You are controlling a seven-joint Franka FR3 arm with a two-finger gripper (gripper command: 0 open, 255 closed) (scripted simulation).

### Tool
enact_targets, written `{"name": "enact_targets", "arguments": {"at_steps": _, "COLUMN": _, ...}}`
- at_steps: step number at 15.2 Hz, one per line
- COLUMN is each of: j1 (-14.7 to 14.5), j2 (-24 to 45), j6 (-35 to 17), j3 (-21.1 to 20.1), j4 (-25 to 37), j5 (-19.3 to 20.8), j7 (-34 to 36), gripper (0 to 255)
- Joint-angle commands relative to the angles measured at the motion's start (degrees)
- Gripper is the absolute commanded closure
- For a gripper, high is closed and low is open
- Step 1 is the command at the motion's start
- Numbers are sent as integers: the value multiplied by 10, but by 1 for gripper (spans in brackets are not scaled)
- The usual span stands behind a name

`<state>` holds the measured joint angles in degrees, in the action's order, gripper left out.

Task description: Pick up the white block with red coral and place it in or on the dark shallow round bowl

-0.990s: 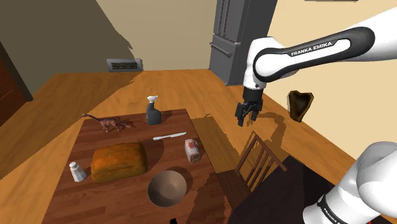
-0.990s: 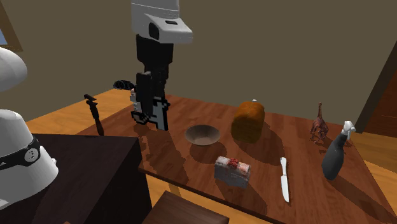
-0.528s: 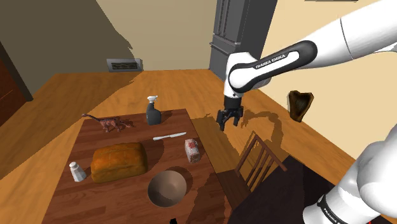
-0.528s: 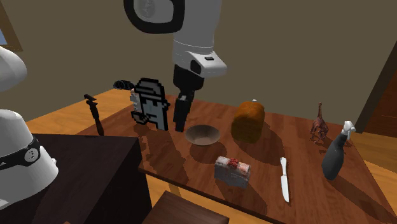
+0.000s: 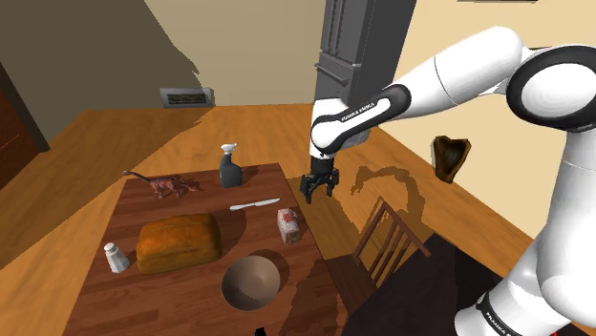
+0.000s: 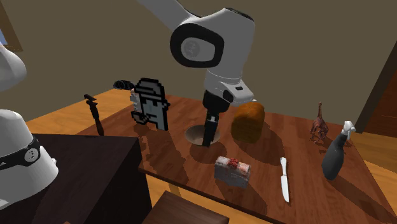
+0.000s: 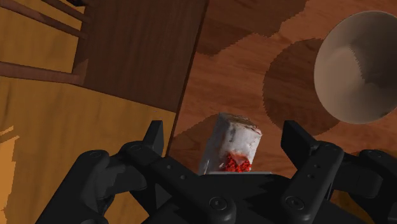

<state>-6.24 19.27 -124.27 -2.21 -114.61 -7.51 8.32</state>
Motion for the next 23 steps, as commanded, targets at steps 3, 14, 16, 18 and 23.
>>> {"name": "enact_targets", "arguments": {"at_steps": 3, "j1": -5, "j2": 93, "j6": -8, "j3": -2, "j4": 83, "j5": -1, "j7": 10, "gripper": 0}}
{"name": "enact_targets", "arguments": {"at_steps": 14, "j1": -18, "j2": 285, "j6": 3, "j3": -4, "j4": 282, "j5": -1, "j7": 32, "gripper": 0}}
{"name": "enact_targets", "arguments": {"at_steps": 16, "j1": -19, "j2": 293, "j6": -7, "j3": -4, "j4": 279, "j5": -1, "j7": 32, "gripper": 0}}
{"name": "enact_targets", "arguments": {"at_steps": 18, "j1": -21, "j2": 304, "j6": -21, "j3": -5, "j4": 277, "j5": -2, "j7": 31, "gripper": 0}}
{"name": "enact_targets", "arguments": {"at_steps": 23, "j1": -21, "j2": 304, "j6": -21, "j3": -5, "j4": 277, "j5": -2, "j7": 31, "gripper": 0}}
